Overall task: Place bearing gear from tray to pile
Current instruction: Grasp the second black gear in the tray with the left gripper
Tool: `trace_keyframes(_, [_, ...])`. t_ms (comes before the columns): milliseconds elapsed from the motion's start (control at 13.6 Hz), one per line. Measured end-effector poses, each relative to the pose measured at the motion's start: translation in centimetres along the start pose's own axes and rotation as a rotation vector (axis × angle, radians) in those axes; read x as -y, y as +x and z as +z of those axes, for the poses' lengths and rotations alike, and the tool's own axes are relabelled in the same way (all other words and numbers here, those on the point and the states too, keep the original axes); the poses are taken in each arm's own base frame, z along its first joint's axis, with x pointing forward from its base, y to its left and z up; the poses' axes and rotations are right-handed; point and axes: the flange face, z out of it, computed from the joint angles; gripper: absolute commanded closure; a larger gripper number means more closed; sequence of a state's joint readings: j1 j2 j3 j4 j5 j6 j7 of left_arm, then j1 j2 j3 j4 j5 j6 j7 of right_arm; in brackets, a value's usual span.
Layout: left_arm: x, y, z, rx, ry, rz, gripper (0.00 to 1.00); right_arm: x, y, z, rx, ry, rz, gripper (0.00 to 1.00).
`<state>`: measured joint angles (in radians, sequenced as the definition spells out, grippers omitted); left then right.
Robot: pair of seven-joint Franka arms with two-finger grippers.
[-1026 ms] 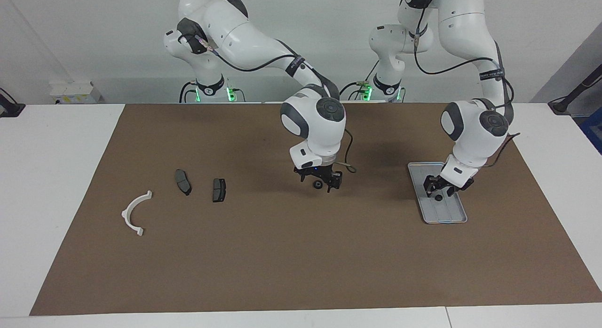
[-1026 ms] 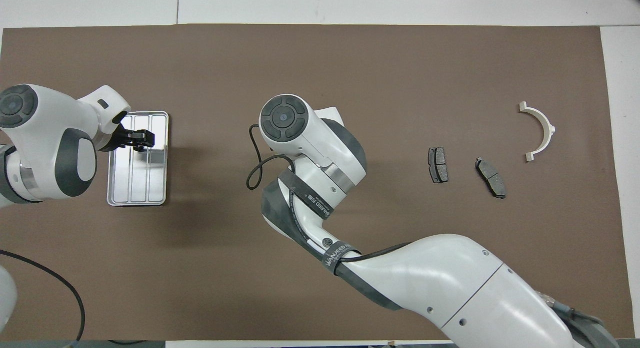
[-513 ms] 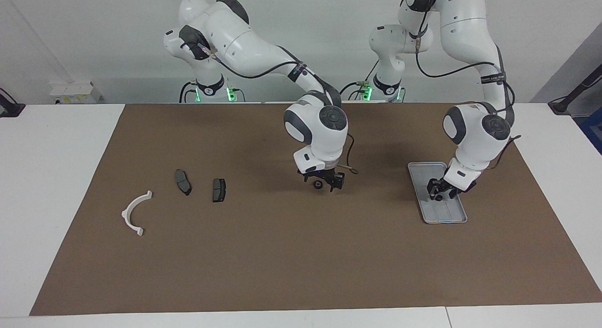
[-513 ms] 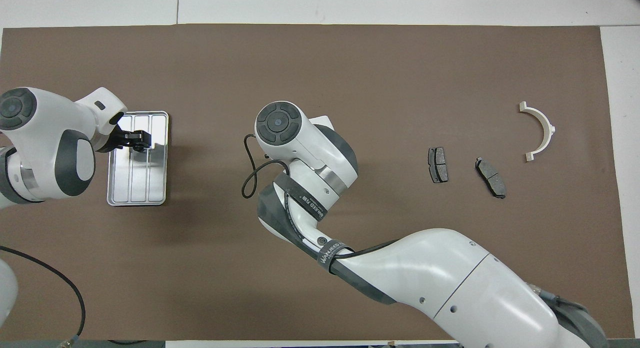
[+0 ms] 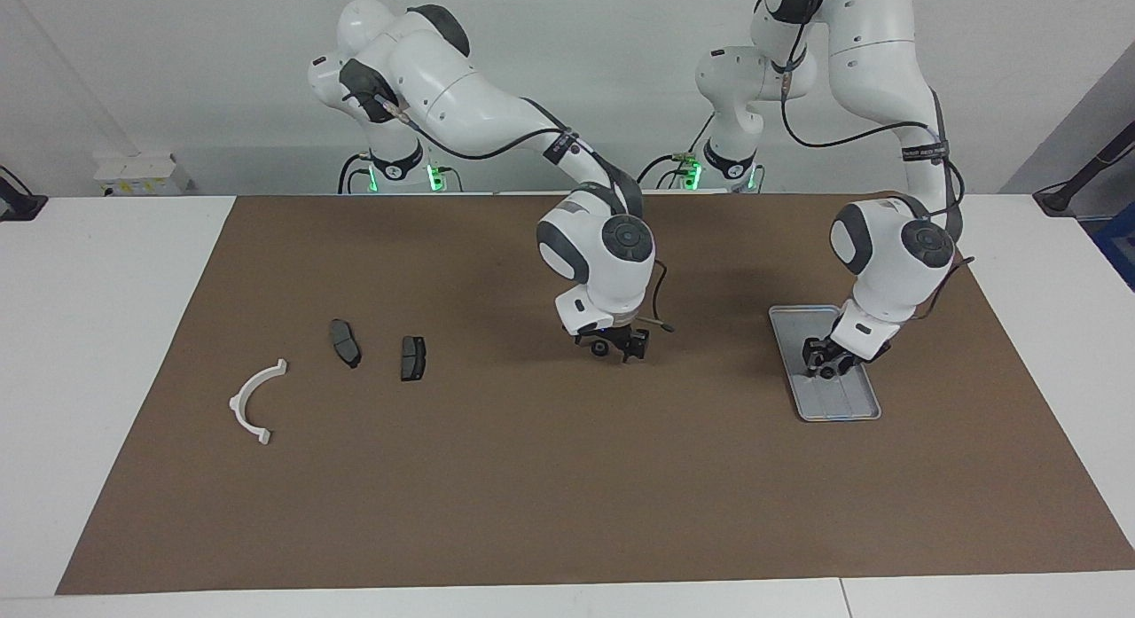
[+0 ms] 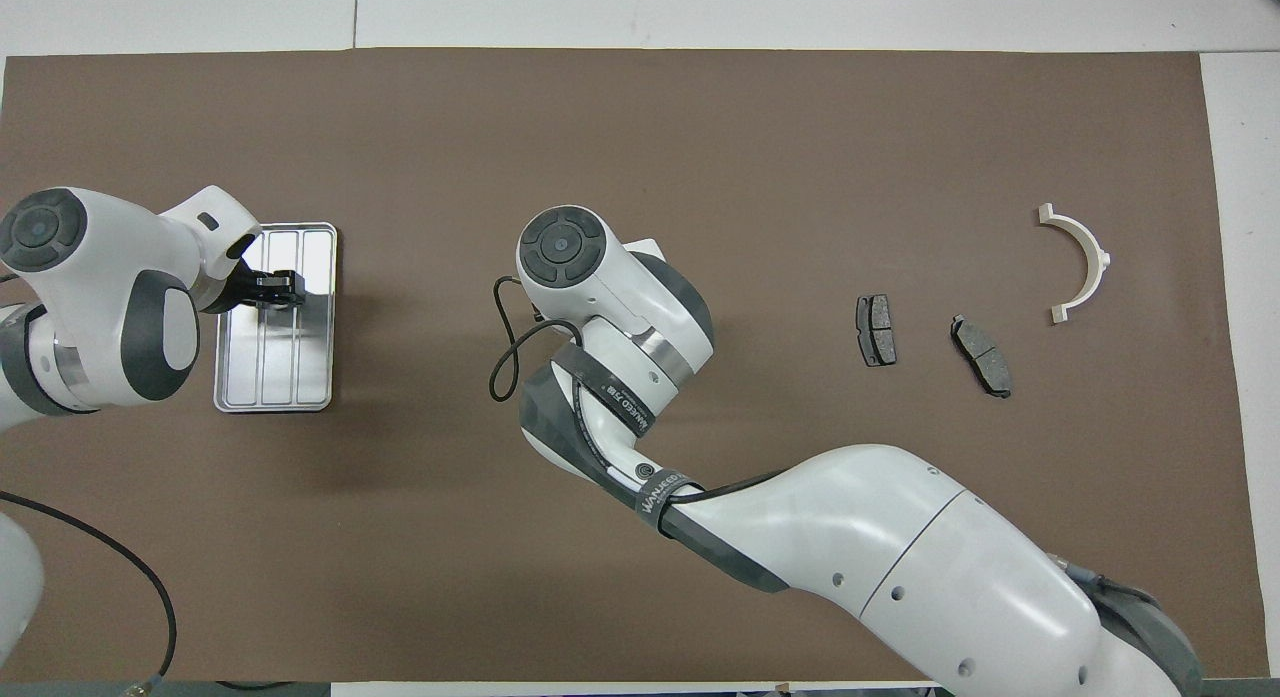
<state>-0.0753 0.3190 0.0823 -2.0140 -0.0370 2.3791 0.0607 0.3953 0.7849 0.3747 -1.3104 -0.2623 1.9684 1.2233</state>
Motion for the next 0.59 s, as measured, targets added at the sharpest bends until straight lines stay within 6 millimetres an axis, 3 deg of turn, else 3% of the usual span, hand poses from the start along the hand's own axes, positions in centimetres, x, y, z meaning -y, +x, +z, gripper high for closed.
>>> trace_keyframes(586, [0.01,0.09,-0.06,-0.011,0.001,0.000,0.45,-0.04,-0.69,0.33,0.047,-0.013,-0.025,0.05])
